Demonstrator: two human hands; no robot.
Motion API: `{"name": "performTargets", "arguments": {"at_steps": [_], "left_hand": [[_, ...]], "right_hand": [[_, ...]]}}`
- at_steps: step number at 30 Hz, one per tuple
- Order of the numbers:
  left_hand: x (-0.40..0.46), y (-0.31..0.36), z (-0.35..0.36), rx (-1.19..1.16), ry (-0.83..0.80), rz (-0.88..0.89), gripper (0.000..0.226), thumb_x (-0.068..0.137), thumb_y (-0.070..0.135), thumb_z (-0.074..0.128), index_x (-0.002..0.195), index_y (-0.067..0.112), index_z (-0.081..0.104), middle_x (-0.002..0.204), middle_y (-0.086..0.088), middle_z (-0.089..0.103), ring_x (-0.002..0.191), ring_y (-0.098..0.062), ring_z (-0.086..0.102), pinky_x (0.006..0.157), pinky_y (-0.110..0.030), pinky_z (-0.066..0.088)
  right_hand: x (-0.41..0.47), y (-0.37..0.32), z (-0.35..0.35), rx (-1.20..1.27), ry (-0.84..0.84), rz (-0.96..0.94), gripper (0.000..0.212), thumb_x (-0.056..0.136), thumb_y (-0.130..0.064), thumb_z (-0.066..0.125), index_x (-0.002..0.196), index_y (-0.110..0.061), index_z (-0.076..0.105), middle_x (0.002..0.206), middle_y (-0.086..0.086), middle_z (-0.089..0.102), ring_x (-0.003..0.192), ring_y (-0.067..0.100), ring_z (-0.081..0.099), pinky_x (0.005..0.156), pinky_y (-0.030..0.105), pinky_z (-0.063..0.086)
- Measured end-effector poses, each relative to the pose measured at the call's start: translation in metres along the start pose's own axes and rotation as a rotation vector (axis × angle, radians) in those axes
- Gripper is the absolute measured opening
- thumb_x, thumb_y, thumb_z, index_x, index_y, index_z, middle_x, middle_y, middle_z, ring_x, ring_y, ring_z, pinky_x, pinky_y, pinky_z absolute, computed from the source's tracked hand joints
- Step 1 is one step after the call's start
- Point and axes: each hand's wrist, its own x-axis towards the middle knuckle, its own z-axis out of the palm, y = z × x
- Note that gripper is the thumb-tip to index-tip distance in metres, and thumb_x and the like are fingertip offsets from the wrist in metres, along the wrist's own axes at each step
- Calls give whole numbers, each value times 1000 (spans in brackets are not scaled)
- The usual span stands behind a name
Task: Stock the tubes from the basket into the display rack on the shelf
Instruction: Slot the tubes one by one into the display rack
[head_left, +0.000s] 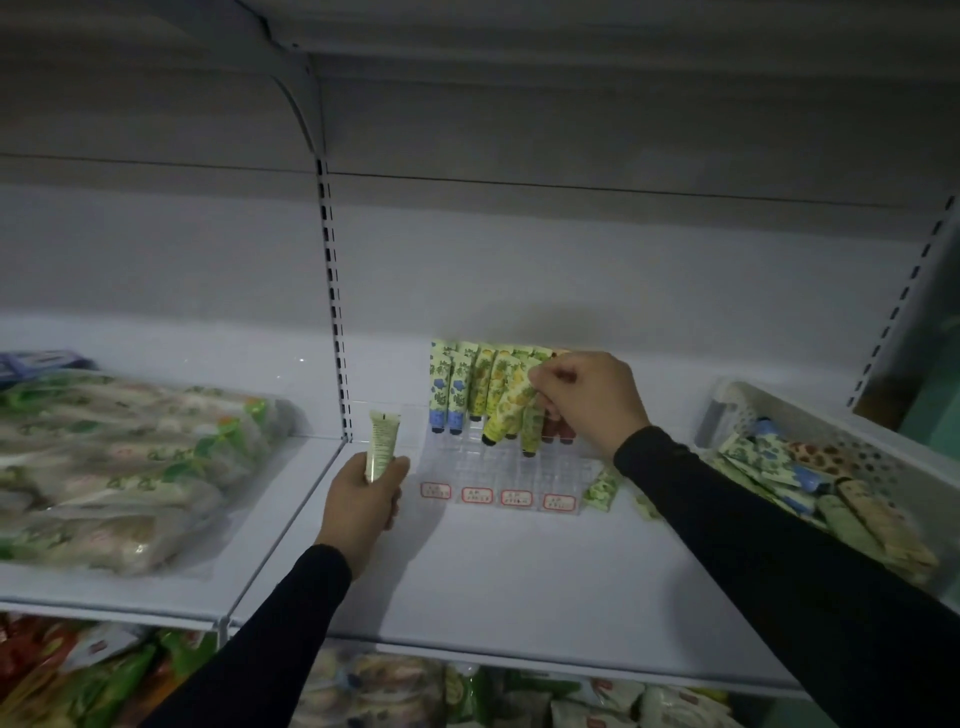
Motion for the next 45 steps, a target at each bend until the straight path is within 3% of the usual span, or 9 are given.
{"name": "performTargets", "arguments": {"at_steps": [6,8,11,17,22,29,35,42,45], "left_hand": [[7,-23,-16,87,76,34,22,95,23,60,77,13,51,59,-1,50,52,-17,41,51,-31,36],[8,-25,-16,122,81,51,24,94,24,61,74,16,51,57,1,51,52,-17,43,53,-33,37],[9,-25,-17,92,78,48,25,94,23,61,73,14,51,56,2,51,52,-17,43,54,-34,37],[9,-26,-18,80,62,40,28,94,23,61,71,15,50,53,5,49,50,-15,42,52,-32,37],[10,-27,-19,60,52,35,28,94,24,61,70,17,49,54,4,49,50,-15,41,52,-32,36],[10,-27,-17,70,62,34,26,94,24,61,72,17,50,57,2,50,53,-16,43,53,-32,37],[9,-25,-17,62,67,28,24,94,23,61,73,15,52,58,2,51,54,-16,44,52,-32,38],[7,-23,-16,55,65,23,25,95,22,61,74,14,51,56,1,49,52,-15,42,50,-31,37],[6,-22,-16,49,66,22,24,95,21,61,74,12,51,57,-1,49,51,-15,41,48,-29,37]], "right_hand": [[37,-16,12,-308,21,-143,31,92,-21,58,72,0,70,70,11,69,68,24,64,66,25,46],[49,-17,20,-383,14,-158,33,91,-20,57,67,-1,66,65,9,64,61,21,58,61,25,41],[60,-15,35,-444,13,-181,40,89,-18,55,51,-12,46,50,1,43,47,11,39,56,25,31],[62,-5,53,-504,7,-158,34,88,-20,54,58,-4,56,59,12,53,59,27,53,56,32,45],[63,-5,54,-535,25,-186,35,91,-20,54,57,-14,49,64,4,46,63,22,48,59,27,36],[63,-1,53,-558,27,-175,32,88,-17,52,57,-8,54,61,4,43,62,22,48,57,26,32],[55,1,60,-565,23,-156,47,89,-18,54,47,-22,33,60,0,37,62,22,45,58,27,34],[65,4,54,-496,-16,-40,38,84,-22,61,50,-12,48,59,6,51,60,22,52,57,28,42],[69,3,53,-492,-34,-26,39,84,-21,62,49,-11,45,57,7,46,58,24,50,56,28,39]]}}
